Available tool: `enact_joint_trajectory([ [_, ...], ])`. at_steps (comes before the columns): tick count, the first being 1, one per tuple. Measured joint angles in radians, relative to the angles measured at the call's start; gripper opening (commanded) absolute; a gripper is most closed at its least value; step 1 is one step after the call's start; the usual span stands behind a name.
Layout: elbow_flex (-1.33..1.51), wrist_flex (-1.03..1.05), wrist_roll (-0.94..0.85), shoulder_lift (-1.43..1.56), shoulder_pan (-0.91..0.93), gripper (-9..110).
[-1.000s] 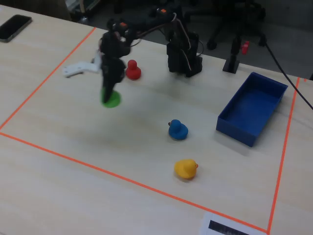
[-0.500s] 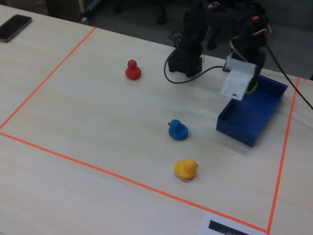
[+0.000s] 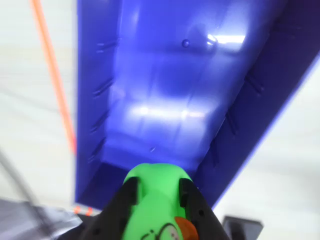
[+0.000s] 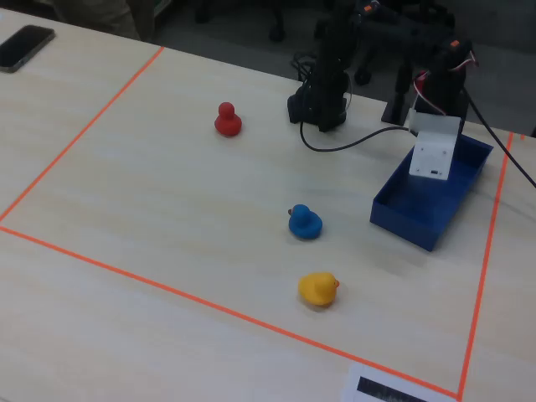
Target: Grasp green duck and put it into box.
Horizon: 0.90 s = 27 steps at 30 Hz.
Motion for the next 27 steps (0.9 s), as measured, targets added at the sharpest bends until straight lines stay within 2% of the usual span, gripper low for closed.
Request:
enact_joint_trajectory([
  [1,0.021,-0.009,-0.015,0.0,0.002,46],
  [4,0.078,-0.025,-0.064,0.0,0.005,40],
  [10,0.103,-0.025,-0.156,0.144,0.178,3],
  [11,0.118,-0.023,-0.181,0.198,0.229,0],
  [14,0.192,-0.051,-0.262,0.393,0.403,0],
  [18,0.354,-0.187,-0.434,0.723,0.647,0],
  [24,0.787,-0.525,-0.693,1.241,1.062,0],
  [27,1.055,-0.612,-0.761,1.488,1.163,0],
])
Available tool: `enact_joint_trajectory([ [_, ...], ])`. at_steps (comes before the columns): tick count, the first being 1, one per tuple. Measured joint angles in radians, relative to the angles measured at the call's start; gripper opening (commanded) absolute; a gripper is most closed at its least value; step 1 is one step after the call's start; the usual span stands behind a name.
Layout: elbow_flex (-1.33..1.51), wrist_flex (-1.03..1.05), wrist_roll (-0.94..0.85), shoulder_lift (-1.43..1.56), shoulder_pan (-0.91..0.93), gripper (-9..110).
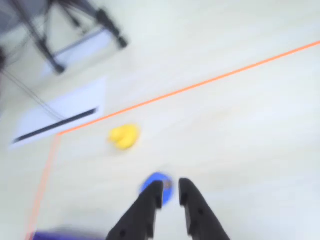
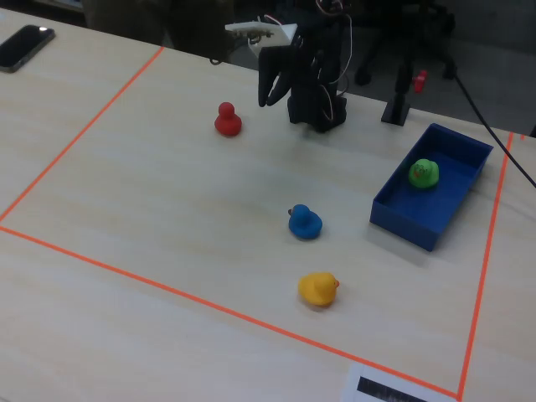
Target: Grasp green duck and put it into box.
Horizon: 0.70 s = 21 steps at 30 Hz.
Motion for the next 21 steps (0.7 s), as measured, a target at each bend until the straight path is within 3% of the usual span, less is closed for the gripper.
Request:
enact_joint_trajectory([
  [5,0.407,0.015,-0.021,0.341,0.052,0],
  [10,0.652,0.034,-0.1,0.373,0.086,0],
  [18,0.68,0.486,-0.155,0.379,0.026,1],
  [21,0.678,0.518,-0.163,0.396,0.031,2],
])
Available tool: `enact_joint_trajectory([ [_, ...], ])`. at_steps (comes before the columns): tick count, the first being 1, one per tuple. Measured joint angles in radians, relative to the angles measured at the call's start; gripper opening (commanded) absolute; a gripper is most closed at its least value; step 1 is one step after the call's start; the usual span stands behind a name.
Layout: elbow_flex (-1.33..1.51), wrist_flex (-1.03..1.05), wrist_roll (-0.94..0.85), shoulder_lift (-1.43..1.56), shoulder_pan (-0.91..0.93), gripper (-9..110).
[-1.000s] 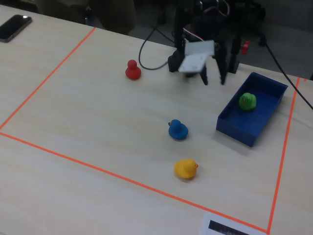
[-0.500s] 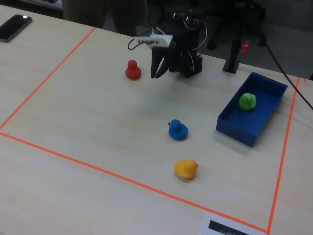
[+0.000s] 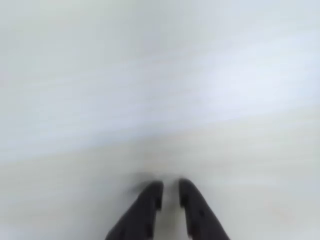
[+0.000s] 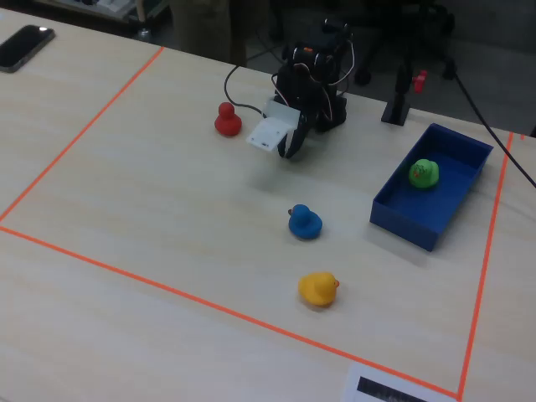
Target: Grasp green duck and put it into box.
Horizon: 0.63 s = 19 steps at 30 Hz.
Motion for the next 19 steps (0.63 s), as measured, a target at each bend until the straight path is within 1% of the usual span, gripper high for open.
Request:
enact_joint_trajectory([
  [5,0.0,0.0,-0.002,0.0,0.051,2],
  [19,0.0,0.0,-0.002,0.0,0.046,2],
])
